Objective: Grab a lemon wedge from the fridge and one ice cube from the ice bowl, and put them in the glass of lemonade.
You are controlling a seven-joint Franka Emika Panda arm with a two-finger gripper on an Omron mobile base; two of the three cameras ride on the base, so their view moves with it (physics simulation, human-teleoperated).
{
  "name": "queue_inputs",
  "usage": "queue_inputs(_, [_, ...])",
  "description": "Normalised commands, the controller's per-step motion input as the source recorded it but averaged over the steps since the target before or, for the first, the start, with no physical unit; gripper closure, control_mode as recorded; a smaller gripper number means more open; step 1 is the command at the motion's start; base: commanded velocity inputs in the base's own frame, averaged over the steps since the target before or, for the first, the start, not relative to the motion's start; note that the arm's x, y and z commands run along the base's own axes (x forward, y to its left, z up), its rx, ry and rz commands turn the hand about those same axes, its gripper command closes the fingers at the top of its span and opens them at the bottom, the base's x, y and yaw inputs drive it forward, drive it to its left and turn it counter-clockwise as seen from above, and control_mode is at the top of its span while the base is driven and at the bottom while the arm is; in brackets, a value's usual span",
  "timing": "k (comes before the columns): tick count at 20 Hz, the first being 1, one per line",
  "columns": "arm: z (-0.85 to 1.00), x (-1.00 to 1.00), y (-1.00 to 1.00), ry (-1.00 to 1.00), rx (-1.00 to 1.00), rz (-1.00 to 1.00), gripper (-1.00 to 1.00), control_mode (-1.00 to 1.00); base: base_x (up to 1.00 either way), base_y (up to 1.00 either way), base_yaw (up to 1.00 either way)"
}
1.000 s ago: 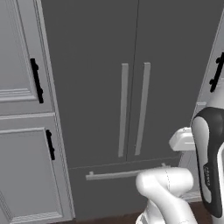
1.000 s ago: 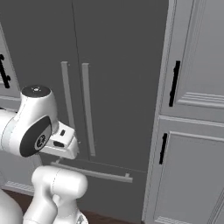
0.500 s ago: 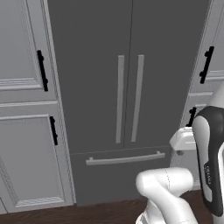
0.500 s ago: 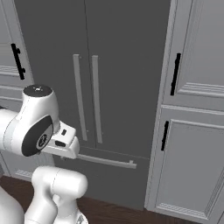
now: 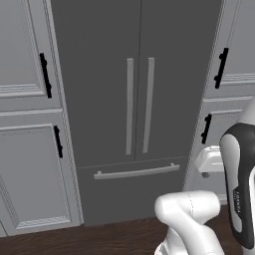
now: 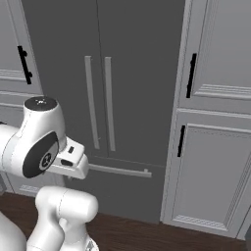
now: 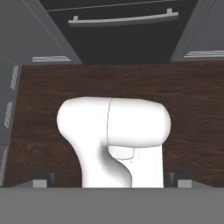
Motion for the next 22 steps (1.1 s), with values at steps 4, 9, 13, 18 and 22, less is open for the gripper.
queue_inputs(4, [0.0, 0.0, 0.0, 0.0, 0.0, 0.0, -1.0, 1.0, 0.04, 0.47, -0.09])
queue_inputs(9, [0.0, 0.0, 0.0, 0.0, 0.0, 0.0, -1.0, 1.0, 0.12, 0.23, -0.01])
queue_inputs(13, [0.0, 0.0, 0.0, 0.0, 0.0, 0.0, -1.0, 1.0, 0.0, 0.0, 0.01])
queue_inputs(18, [0.0, 0.0, 0.0, 0.0, 0.0, 0.0, -1.0, 1.0, 0.0, 0.0, 0.0])
queue_inputs(22, [0.0, 0.06, 0.0, 0.0, 0.0, 0.0, -1.0, -1.0, 0.0, 0.0, 0.0])
